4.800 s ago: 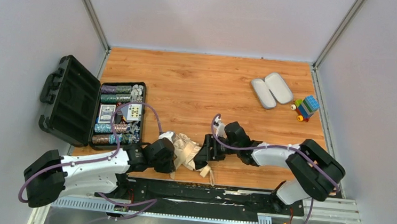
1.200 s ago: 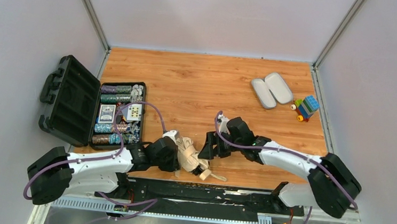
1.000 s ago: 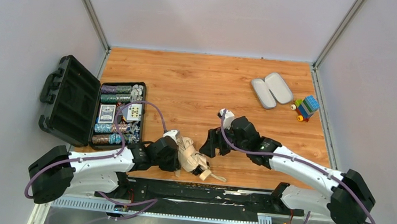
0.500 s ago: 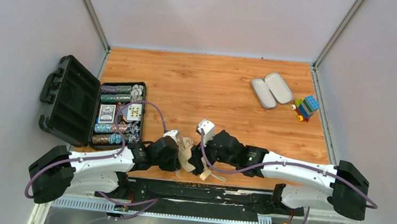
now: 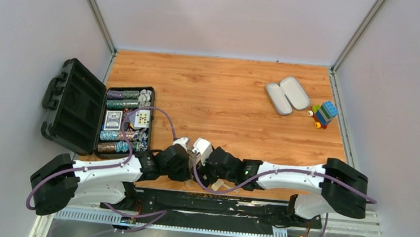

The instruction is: Put away the umbrella

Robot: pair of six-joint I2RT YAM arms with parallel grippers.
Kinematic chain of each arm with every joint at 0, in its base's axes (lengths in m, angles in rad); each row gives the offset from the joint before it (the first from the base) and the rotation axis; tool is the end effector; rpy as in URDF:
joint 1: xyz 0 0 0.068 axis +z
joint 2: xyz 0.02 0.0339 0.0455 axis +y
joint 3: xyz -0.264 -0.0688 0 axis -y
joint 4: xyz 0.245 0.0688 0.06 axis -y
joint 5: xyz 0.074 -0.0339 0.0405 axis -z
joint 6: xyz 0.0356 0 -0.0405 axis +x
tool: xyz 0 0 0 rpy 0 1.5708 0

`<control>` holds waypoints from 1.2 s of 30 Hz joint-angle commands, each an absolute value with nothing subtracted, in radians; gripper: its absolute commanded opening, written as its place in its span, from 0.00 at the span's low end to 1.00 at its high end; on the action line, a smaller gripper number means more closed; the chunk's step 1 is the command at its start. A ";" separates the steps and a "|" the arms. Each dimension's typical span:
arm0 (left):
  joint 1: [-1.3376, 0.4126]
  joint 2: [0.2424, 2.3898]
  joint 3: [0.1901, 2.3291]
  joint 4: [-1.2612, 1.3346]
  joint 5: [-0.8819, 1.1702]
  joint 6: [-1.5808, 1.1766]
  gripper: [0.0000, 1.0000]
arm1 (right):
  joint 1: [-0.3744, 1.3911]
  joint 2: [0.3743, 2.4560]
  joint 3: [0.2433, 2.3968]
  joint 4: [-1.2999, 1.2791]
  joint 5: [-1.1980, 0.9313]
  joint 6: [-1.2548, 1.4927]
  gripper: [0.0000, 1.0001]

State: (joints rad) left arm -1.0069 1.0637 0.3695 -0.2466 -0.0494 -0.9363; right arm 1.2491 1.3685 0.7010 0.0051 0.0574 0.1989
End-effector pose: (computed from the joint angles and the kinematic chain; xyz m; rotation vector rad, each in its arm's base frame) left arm 0.0993 -0.1537 0.1451 0.0726 2.6646 -0.6801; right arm 0.0914 0.2677 0.2002 -1.1406 2.0339 0.7039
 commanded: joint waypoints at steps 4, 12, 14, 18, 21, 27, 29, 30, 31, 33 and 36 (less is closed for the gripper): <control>-0.999 1.084 0.338 -0.378 -0.108 -0.900 0.00 | 1.322 1.576 0.714 0.029 0.243 0.066 0.76; -0.988 1.065 0.336 -0.384 -0.101 -0.898 0.00 | 1.338 1.696 0.683 0.080 0.361 0.071 0.68; -0.982 1.057 0.336 -0.396 -0.099 -0.893 0.00 | 1.338 1.709 0.656 0.117 0.378 0.089 0.61; -0.968 1.025 0.329 -0.430 -0.089 -0.884 0.00 | 1.336 1.707 0.581 0.225 0.376 0.133 0.39; -0.962 0.980 0.324 -0.464 -0.072 -0.887 0.00 | 1.330 1.692 0.568 0.258 0.336 0.150 0.31; -0.962 0.808 0.330 -0.540 -0.012 -0.890 0.00 | 1.130 1.588 0.540 0.383 -0.162 0.316 0.10; -0.962 0.765 0.314 -0.518 0.033 -0.900 0.00 | 1.025 1.597 0.514 0.488 -0.360 0.495 0.01; -0.962 0.749 0.306 -0.501 0.049 -0.910 0.00 | 0.987 1.616 0.508 0.568 -0.444 0.566 0.00; -0.963 0.741 0.296 -0.481 0.062 -0.917 0.00 | 0.956 1.641 0.508 0.623 -0.508 0.635 0.00; -0.966 0.745 0.276 -0.455 0.061 -0.927 0.00 | 0.907 1.713 0.497 0.761 -0.620 0.768 0.00; -0.978 0.798 0.263 -0.444 0.015 -0.926 0.00 | 0.851 1.863 0.459 1.003 -0.728 0.969 0.00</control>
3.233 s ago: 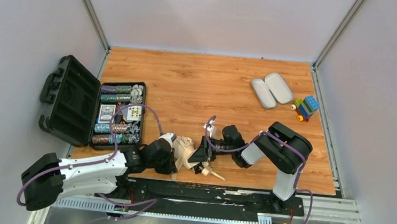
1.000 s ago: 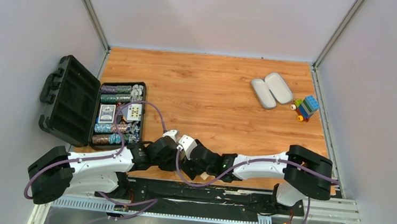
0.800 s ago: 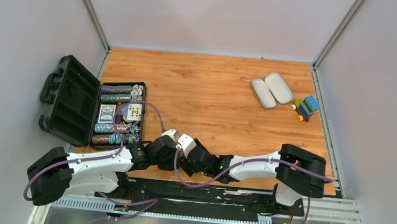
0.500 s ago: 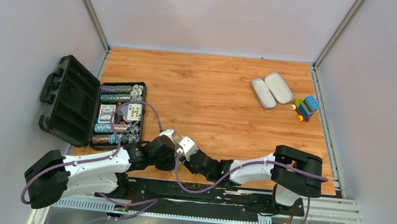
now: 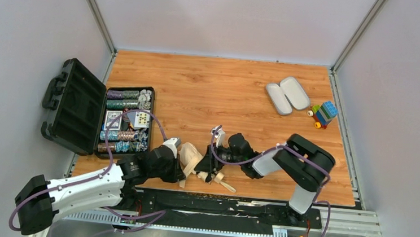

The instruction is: Put away the umbrella

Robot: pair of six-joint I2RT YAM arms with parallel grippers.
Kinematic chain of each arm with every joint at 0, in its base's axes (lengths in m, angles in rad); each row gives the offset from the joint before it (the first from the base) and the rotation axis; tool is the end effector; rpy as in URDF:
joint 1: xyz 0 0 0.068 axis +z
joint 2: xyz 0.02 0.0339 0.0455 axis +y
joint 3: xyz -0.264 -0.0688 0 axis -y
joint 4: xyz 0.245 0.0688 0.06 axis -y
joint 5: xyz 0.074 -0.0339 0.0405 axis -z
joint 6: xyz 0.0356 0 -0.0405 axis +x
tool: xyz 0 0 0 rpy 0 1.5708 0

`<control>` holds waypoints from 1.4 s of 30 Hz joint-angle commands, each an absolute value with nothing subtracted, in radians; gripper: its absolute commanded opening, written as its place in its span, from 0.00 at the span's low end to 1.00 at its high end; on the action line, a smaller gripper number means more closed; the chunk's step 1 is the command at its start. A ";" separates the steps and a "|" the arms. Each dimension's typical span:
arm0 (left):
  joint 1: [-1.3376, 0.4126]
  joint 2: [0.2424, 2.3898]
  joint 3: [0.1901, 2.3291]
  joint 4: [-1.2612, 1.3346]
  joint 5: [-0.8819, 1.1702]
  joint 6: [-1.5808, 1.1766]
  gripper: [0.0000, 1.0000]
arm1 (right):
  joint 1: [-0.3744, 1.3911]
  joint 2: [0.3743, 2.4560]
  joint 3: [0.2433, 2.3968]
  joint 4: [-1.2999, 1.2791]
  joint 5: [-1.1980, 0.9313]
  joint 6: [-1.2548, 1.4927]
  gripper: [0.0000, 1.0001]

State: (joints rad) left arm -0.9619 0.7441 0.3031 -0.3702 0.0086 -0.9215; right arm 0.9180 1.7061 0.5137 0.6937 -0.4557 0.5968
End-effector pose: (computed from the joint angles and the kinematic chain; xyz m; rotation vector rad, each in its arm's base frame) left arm 0.0846 -0.1219 0.1625 0.0564 2.5749 -0.8378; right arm 0.1667 0.2438 0.1189 -0.6825 2.2260 1.3300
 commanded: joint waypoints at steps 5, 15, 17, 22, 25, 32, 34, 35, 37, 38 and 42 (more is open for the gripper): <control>-0.991 0.940 0.227 -0.391 -0.061 -0.921 0.00 | 0.838 2.015 0.426 1.043 -0.758 0.964 0.00; -0.991 0.969 0.228 -0.330 -0.121 -0.923 0.00 | 0.841 1.732 0.493 0.443 -0.583 0.679 0.44; -0.991 0.966 0.241 -0.332 -0.126 -0.921 0.00 | 0.841 1.679 0.523 0.351 -0.571 0.640 0.56; -0.987 0.997 0.255 -0.322 -0.131 -0.913 0.00 | 0.841 1.522 0.616 0.096 -0.507 0.530 0.70; -0.985 1.019 0.255 -0.298 -0.117 -0.915 0.00 | 0.843 1.424 0.667 -0.057 -0.424 0.482 0.74; -0.983 1.031 0.275 -0.302 -0.113 -0.908 0.00 | 1.075 1.261 0.746 -0.168 -0.037 0.299 0.78; -0.982 1.031 0.276 -0.302 -0.112 -0.908 0.00 | 1.142 1.248 0.741 -0.141 0.068 0.247 0.78; -0.982 1.031 0.277 -0.302 -0.111 -0.908 0.00 | 1.168 1.249 0.734 -0.122 0.105 0.226 0.78; -0.982 1.029 0.272 -0.299 -0.107 -0.910 0.00 | 1.229 1.260 0.718 -0.084 0.202 0.175 0.79; -0.982 1.029 0.269 -0.298 -0.105 -0.911 0.00 | 1.259 1.272 0.713 -0.068 0.239 0.149 0.80; -0.982 1.022 0.266 -0.303 -0.104 -0.914 0.00 | 1.377 1.346 0.721 -0.027 0.364 0.049 0.85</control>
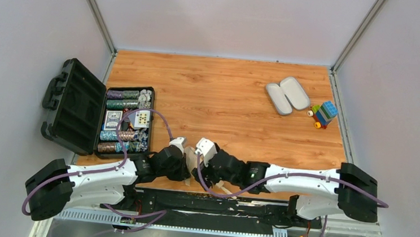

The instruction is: Put away the umbrella

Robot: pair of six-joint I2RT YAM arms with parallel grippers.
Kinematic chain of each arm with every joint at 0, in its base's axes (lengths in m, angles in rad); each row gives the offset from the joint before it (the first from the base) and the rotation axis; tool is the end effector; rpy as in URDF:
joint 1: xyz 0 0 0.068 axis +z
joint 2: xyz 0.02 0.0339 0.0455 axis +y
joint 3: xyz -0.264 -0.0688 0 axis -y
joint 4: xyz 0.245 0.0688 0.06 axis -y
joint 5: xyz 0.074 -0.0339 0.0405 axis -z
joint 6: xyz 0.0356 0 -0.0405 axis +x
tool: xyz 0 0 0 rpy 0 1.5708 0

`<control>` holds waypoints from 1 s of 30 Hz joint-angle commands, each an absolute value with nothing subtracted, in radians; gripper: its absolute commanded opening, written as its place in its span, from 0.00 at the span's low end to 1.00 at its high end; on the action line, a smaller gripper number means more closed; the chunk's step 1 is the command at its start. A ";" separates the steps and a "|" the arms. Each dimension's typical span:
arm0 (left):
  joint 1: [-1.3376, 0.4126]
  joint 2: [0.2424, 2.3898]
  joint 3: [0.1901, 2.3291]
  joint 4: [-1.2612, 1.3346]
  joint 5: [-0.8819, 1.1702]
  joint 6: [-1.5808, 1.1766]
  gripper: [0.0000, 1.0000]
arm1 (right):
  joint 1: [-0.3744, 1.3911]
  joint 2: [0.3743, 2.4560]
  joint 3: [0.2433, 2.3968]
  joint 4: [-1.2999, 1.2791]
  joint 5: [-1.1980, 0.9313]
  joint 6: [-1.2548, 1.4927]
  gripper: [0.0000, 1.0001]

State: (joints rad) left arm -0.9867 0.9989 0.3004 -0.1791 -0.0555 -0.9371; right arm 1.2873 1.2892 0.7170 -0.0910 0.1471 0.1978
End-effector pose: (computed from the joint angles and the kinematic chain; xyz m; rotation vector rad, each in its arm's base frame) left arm 0.0972 -0.1435 0.1396 0.0385 2.6061 -0.7308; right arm 0.0809 0.2589 0.2176 -1.1228 2.0128 0.6346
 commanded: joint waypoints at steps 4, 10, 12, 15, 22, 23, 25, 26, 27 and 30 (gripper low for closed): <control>-0.982 1.011 0.259 -0.301 -0.104 -0.917 0.00 | 1.436 1.447 0.753 -0.018 0.451 -0.017 0.88; -0.980 1.005 0.255 -0.305 -0.098 -0.920 0.00 | 1.466 1.613 0.779 -0.010 0.575 -0.026 0.89; -0.980 0.999 0.253 -0.308 -0.095 -0.923 0.00 | 1.468 1.667 0.777 -0.011 0.633 -0.010 0.85; -0.978 0.989 0.252 -0.316 -0.092 -0.926 0.00 | 1.466 1.703 0.732 0.055 0.659 0.023 0.71; -0.974 0.927 0.301 -0.420 -0.086 -0.914 0.00 | 1.386 1.616 0.633 0.149 0.441 0.126 0.14; -0.974 0.909 0.327 -0.465 -0.088 -0.901 0.00 | 1.354 1.568 0.630 0.156 0.344 0.148 0.09; -0.971 0.871 0.390 -0.551 -0.099 -0.875 0.00 | 1.238 1.508 0.619 0.189 0.037 0.252 0.01; -0.971 0.855 0.425 -0.597 -0.106 -0.868 0.00 | 1.162 1.486 0.603 0.233 -0.131 0.340 0.00; -0.970 0.839 0.455 -0.631 -0.111 -0.863 0.00 | 1.099 1.473 0.572 0.299 -0.248 0.432 0.00; -0.971 0.806 0.468 -0.604 -0.023 -0.862 0.00 | 0.931 1.493 0.486 0.541 -0.512 0.715 0.00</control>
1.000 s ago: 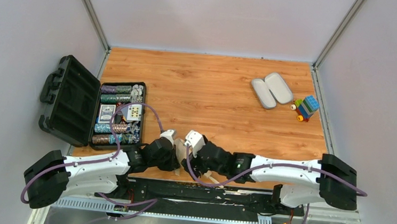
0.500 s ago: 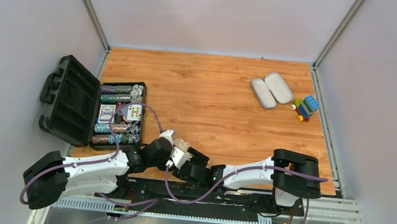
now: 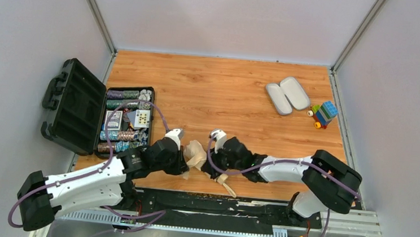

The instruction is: Put away the umbrella

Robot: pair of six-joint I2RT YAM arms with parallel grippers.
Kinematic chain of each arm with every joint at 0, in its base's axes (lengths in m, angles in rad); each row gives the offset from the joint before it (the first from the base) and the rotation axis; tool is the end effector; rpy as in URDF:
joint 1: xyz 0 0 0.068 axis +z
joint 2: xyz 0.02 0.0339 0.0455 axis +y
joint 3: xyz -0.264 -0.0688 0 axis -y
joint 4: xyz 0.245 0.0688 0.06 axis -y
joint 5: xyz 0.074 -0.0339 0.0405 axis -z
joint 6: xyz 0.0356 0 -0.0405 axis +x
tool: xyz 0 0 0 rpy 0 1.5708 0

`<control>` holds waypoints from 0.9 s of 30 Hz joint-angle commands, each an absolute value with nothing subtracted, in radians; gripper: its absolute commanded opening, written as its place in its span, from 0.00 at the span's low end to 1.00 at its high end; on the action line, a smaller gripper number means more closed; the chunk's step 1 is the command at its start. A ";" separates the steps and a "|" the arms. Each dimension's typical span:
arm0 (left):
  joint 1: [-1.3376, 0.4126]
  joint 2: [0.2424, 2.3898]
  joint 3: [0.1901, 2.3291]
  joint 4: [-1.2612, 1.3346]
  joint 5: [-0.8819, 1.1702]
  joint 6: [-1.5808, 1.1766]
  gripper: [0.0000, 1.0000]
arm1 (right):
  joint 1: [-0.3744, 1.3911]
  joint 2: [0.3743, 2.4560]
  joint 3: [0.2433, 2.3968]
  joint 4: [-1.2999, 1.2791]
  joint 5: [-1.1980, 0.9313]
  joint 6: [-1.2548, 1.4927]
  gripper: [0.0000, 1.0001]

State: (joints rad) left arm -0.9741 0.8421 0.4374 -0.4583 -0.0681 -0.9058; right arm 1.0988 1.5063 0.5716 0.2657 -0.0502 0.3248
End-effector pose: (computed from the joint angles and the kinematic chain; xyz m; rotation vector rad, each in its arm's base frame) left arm 0.0943 -0.1345 0.1859 0.0556 2.5787 -0.7176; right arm 0.1270 0.2526 0.1476 -0.9214 2.1844 0.7948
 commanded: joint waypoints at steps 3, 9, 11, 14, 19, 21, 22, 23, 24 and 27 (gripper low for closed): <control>-0.980 0.811 0.384 -0.465 0.065 -0.904 0.00 | 0.861 1.559 0.428 0.706 -0.615 0.859 0.00; -1.030 0.936 0.300 -0.364 -0.011 -0.941 0.00 | 0.755 1.841 0.348 1.159 -0.811 1.164 0.00; -1.036 0.980 0.288 -0.324 -0.028 -0.943 0.00 | 0.753 1.935 0.334 1.295 -0.830 1.223 0.00; -1.043 1.018 0.261 -0.253 -0.019 -0.952 0.00 | 0.761 2.019 0.314 1.384 -0.813 1.246 0.00; -1.041 1.028 0.260 -0.272 -0.065 -0.939 0.00 | 0.765 1.907 0.312 1.103 -0.747 1.073 0.30; -1.040 1.022 0.261 -0.274 -0.075 -0.940 0.00 | 0.767 1.810 0.333 0.902 -0.708 0.974 0.43; -1.041 1.021 0.261 -0.271 -0.076 -0.941 0.00 | 0.767 1.760 0.350 0.781 -0.681 0.917 0.47; -1.041 1.020 0.262 -0.268 -0.079 -0.940 0.00 | 0.767 1.712 0.371 0.665 -0.651 0.841 0.49; -1.041 1.021 0.263 -0.268 -0.083 -0.940 0.00 | 0.767 1.663 0.392 0.562 -0.623 0.788 0.50; -1.041 1.035 0.268 -0.272 -0.096 -0.935 0.00 | 0.767 1.527 0.440 0.320 -0.541 0.656 0.54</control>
State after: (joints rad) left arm -1.0370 1.0042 0.2970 -0.1345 -0.0368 -0.9558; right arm 0.7765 1.6745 0.3698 0.7483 -0.7052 0.8913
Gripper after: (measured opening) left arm 0.006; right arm 0.508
